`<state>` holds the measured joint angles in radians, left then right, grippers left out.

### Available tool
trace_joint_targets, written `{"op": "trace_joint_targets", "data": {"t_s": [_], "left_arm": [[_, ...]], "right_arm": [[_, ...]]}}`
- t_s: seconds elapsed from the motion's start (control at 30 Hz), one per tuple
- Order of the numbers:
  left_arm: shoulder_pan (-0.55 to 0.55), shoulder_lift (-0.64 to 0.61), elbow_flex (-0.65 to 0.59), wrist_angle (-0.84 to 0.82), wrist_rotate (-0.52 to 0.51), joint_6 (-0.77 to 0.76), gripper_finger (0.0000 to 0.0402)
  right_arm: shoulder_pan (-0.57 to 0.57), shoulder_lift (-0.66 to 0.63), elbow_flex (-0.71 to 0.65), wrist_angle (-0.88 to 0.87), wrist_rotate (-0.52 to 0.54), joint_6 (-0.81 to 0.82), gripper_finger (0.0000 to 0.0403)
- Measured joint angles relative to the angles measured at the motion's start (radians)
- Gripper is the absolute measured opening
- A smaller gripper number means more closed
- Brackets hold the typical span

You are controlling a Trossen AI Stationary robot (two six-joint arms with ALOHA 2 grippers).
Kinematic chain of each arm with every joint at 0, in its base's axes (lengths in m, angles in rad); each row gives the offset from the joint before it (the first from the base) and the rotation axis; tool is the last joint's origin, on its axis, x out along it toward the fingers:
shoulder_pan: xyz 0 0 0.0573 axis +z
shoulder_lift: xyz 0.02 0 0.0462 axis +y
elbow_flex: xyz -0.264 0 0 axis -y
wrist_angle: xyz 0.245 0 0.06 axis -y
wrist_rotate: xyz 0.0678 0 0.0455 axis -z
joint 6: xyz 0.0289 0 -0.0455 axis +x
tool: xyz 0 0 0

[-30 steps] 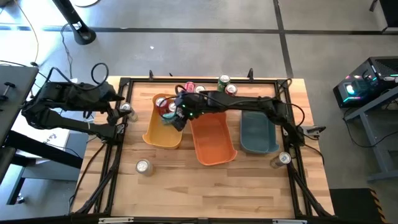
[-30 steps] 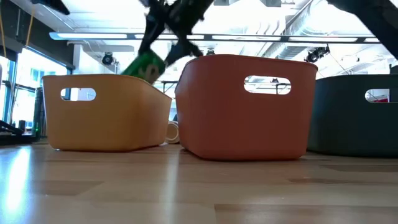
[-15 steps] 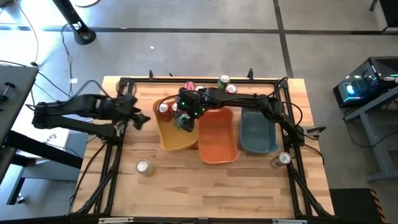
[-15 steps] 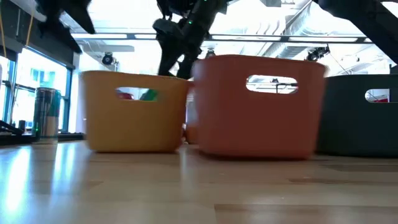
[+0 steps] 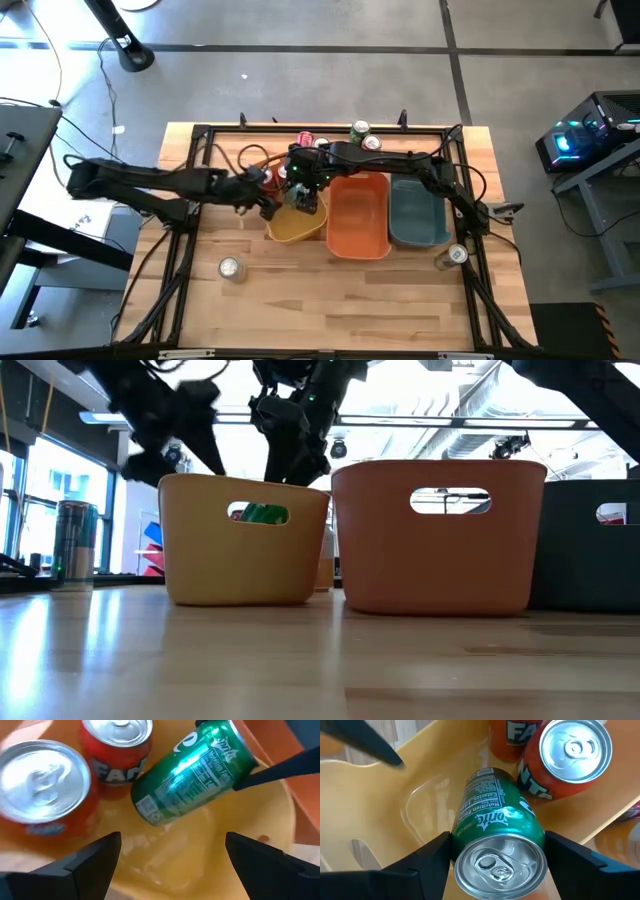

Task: Sort soda cans
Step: Put the bottom green soda can into the yellow bin

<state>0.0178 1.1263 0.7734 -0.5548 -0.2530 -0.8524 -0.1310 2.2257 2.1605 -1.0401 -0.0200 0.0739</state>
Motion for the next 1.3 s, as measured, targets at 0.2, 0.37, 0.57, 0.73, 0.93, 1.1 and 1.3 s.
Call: {"op": "trace_joint_targets", "data": {"t_s": [0.2,0.37,0.57,0.73,0.93,1.1,1.3], "left_arm": [[0.009,0.147,0.0,0.09,-0.02,0.067,0.0351],[0.003,0.211,0.0,0.109,-0.049,0.105,0.0336],[-0.035,0.19,0.0,0.12,-0.16,0.106,0.0214],[-0.051,0.194,-0.01,0.156,-0.2,0.138,0.0031],[-0.053,0.211,-0.118,0.348,-0.187,0.113,0.0008],[-0.053,0.211,-0.183,0.452,-0.202,0.076,0.0002],[-0.053,0.211,-0.229,0.509,-0.202,0.068,0.0001]], "right_arm": [[0.0,0.002,0.0,-0.017,-0.012,0.0,0.0269],[0.0,0.005,0.0,-0.03,-0.017,0.015,0.027],[0.003,0.005,0.0,-0.038,-0.02,0.036,0.0271],[0.006,0.005,0.0,-0.04,-0.044,0.059,0.0271],[0.008,0.006,0.0,-0.051,-0.068,0.06,0.0271],[0.01,0.006,0.003,-0.063,-0.069,0.06,0.0271],[0.01,0.006,0.004,-0.057,-0.07,0.11,0.0271]]}}
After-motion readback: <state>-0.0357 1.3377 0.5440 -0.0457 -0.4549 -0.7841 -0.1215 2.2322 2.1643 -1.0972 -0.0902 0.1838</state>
